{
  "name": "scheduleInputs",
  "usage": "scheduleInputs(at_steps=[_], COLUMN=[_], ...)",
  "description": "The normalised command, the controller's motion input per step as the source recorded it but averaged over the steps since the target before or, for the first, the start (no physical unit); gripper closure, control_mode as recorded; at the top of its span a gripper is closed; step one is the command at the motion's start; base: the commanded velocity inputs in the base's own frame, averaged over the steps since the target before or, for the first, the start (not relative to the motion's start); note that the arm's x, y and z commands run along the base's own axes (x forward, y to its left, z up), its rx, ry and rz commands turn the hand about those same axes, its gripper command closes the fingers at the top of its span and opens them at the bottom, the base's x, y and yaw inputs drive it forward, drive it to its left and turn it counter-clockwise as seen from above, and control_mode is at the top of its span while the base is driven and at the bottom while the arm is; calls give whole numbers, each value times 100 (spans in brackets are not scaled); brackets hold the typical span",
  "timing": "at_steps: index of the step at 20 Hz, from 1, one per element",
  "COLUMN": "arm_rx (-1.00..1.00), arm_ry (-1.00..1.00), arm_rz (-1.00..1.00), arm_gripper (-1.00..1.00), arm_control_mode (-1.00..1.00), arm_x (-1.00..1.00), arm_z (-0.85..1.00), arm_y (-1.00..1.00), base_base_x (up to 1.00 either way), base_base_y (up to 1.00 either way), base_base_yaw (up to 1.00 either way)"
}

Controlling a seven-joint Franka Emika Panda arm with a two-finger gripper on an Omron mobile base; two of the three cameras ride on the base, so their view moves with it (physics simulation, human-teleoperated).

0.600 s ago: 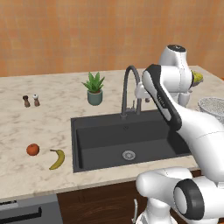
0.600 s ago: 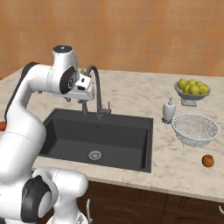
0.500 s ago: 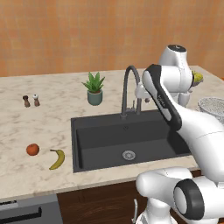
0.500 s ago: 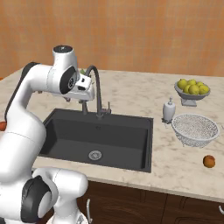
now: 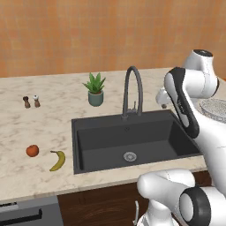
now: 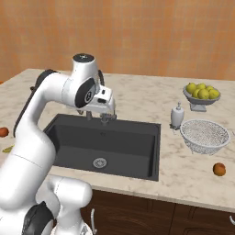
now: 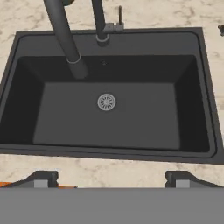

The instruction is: Put the colander in the sink, put the orange, banana, peach in the colander, and turn on the sink faucet and pour water over the colander.

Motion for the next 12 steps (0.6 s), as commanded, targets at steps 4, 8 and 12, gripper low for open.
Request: scheduleInputs(at_steps=[4, 8, 12], arm_rx=[0, -3, -1], arm_ry=[0, 0, 0], arm_rz=[8, 6, 2], arm_gripper=[-100, -100, -100], arm_control_mode=[-100, -100, -100], arm_x=[-45, -27, -8], arm_z=[-22, -25, -22], arm_y=[-89, -97, -100], base_base_x=[0, 0, 0], base_base_y=[0, 0, 0], base_base_yaw=[0, 0, 0])
